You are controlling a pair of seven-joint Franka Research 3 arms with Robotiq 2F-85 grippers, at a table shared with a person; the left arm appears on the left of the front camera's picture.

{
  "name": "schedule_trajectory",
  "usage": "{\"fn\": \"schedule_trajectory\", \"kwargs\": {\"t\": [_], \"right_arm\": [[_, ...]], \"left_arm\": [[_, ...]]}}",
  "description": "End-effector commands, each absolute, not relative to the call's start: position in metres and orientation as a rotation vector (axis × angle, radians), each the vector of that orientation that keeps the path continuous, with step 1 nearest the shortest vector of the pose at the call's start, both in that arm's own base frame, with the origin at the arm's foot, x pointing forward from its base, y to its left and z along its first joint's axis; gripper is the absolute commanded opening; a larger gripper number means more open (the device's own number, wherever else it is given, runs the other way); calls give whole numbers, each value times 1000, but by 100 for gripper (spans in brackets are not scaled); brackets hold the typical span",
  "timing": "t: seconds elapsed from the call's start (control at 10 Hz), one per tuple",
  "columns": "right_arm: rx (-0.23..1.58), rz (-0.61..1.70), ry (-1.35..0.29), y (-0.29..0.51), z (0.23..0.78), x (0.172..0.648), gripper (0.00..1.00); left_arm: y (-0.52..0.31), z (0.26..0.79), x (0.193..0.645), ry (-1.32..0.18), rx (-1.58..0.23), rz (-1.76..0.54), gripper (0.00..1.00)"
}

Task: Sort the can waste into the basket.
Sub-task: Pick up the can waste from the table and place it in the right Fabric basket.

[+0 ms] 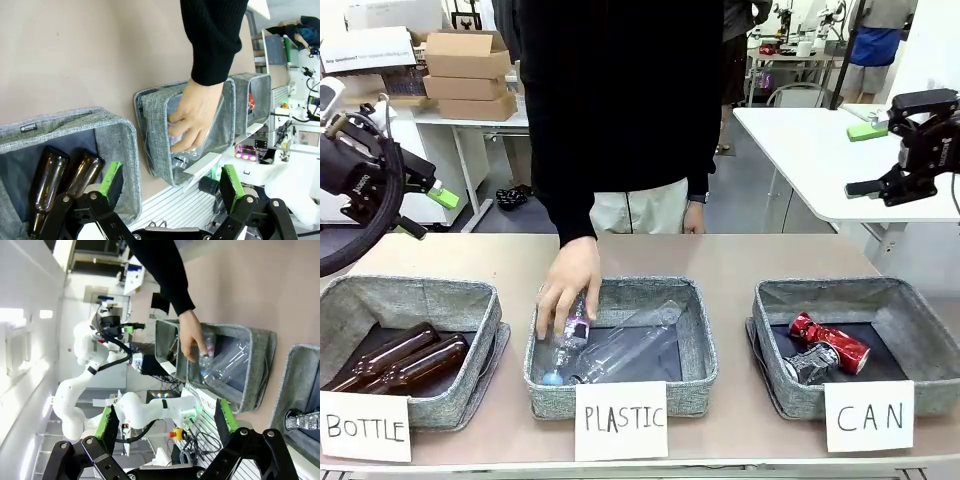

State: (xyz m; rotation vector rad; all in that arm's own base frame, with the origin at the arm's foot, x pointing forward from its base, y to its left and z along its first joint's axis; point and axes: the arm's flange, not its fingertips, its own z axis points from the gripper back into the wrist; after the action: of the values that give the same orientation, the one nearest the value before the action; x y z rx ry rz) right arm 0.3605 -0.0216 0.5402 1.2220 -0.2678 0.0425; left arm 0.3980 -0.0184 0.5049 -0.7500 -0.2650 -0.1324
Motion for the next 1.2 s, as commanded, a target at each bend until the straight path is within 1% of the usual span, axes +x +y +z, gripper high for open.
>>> {"fn": "schedule_trajectory", "kwargs": {"t": [0.0, 1.1], "right_arm": [[1218, 51, -259, -24, 546, 362, 100], [1218, 51, -259, -24, 546, 362, 100]], "left_arm": [[-18, 507, 396, -259, -746, -128, 100], [-18, 507, 396, -259, -746, -128, 100]]}}
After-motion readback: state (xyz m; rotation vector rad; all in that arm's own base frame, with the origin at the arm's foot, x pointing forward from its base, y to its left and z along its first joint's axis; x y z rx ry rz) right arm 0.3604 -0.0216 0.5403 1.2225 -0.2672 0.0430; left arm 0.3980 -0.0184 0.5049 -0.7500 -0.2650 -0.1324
